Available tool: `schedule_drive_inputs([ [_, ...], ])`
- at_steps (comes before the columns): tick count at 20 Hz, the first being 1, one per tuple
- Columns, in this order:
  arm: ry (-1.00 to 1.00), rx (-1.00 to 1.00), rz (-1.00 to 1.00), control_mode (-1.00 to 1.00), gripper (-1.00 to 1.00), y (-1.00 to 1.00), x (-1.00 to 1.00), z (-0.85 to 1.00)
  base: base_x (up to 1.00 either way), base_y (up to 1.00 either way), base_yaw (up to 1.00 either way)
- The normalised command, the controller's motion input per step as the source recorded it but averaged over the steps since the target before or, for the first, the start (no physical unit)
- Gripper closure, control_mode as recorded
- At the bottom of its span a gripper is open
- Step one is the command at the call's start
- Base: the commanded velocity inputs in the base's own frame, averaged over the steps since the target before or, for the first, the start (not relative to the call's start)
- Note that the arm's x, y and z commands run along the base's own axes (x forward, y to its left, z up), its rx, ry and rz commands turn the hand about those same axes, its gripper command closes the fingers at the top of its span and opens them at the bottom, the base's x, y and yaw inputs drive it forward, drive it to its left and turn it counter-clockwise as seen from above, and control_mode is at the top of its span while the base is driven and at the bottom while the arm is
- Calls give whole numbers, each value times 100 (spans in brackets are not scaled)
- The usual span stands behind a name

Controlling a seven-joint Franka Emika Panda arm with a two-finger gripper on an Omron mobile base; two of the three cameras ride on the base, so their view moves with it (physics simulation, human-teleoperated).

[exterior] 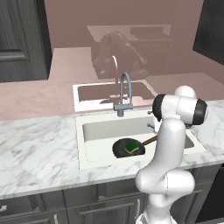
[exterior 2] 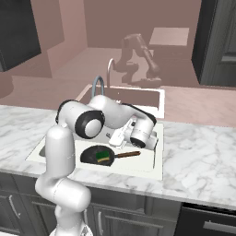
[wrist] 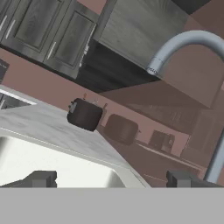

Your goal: Pick the pan and sponge and place them into the sink. Then turn on the water.

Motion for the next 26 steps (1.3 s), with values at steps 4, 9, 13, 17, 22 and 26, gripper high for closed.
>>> schedule_drive_inputs([
  [4,0,1,-13,-100,-100,2,-7,32,0,0,0],
  [9,-2,0,-16,-100,-100,3,-2,37,0,0,0],
  [13,0,1,-16,-100,-100,3,-2,29,0,0,0],
  [17,2,3,-15,-100,-100,10,-4,18,0,0,0],
  [22,2,8,-12,-100,-100,9,-3,10,0,0,0],
  [26,9,14,-2,-100,-100,2,4,1,0,0,0],
])
